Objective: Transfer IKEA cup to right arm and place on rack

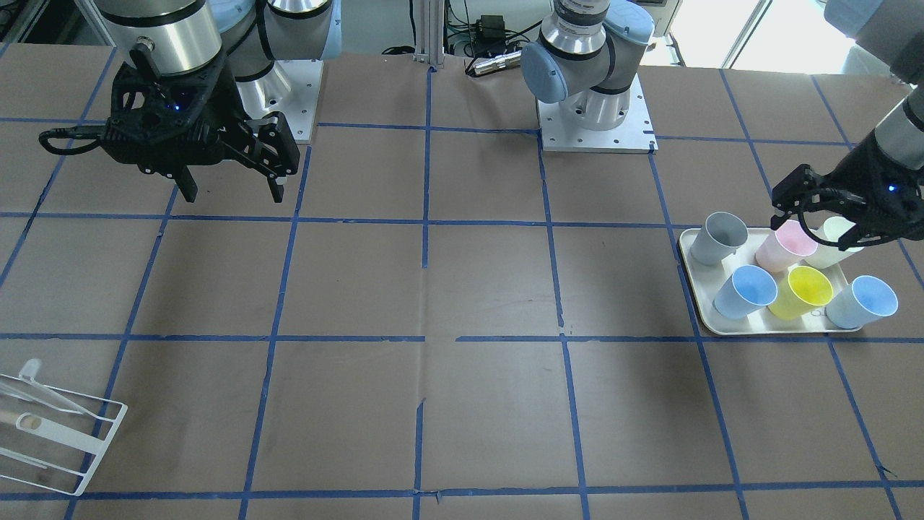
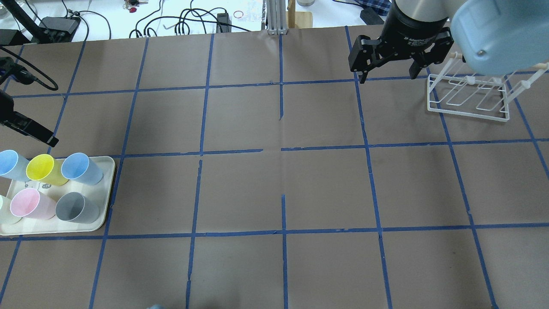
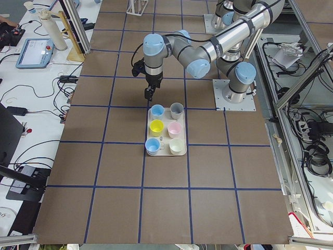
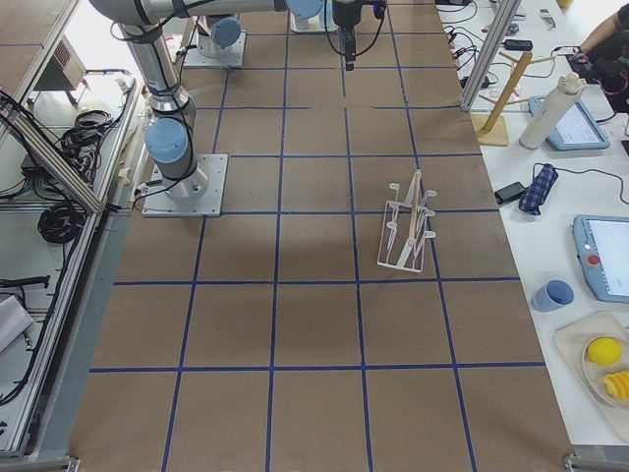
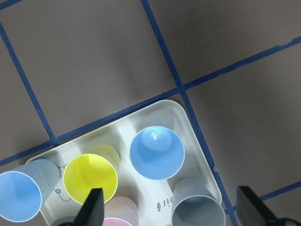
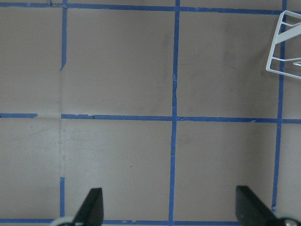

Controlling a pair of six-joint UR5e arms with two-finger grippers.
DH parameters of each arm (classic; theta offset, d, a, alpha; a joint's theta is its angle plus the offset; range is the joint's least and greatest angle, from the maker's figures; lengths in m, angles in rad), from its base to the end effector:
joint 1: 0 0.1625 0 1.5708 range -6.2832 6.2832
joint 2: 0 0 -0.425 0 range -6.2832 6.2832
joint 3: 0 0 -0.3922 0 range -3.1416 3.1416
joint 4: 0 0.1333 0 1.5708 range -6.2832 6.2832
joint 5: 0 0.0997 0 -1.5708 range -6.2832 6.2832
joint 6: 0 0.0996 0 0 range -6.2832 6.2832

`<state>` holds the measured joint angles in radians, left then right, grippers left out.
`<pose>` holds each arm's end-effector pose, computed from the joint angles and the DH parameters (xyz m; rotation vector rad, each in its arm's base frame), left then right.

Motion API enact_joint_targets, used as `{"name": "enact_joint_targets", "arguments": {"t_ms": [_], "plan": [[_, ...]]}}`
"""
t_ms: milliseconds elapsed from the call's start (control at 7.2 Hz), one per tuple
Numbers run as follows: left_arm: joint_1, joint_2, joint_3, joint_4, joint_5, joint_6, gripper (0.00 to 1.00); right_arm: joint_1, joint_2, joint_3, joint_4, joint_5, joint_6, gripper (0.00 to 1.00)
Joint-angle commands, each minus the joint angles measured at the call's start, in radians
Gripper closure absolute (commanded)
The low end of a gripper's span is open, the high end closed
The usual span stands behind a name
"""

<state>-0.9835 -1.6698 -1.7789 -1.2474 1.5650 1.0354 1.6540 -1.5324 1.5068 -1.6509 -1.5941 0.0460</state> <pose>0.1751 -0.5047 0.3689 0.6963 3.0553 -0.0242 0.1736 -0.5054 0.5087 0.0561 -3.1202 0.1671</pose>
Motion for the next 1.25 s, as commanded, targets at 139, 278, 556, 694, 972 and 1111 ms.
{"name": "enact_joint_targets", "arguments": {"t_ms": [139, 278, 556, 694, 972, 1111], "plan": [[0.005, -0.082, -0.008, 0.072, 0.001, 0.098, 0.13, 0.003, 0.000, 0.000, 0.000, 0.000, 0.005, 0.00], [0.006, -0.105, -0.011, 0.092, 0.006, 0.129, 0.13, 0.001, 0.000, 0.000, -0.001, 0.000, 0.006, 0.00], [0.008, -0.151, -0.014, 0.121, 0.000, 0.155, 0.13, 0.003, 0.001, 0.000, -0.007, 0.002, 0.009, 0.00], [0.020, -0.172, -0.013, 0.121, 0.004, 0.169, 0.13, 0.003, 0.000, 0.000, -0.001, -0.001, 0.011, 0.00], [0.055, -0.212, -0.014, 0.123, -0.005, 0.167, 0.15, 0.000, 0.001, 0.001, 0.003, -0.003, 0.009, 0.00], [0.049, -0.220, -0.014, 0.123, -0.005, 0.167, 0.21, 0.001, 0.003, 0.001, -0.001, -0.001, 0.011, 0.00]]}}
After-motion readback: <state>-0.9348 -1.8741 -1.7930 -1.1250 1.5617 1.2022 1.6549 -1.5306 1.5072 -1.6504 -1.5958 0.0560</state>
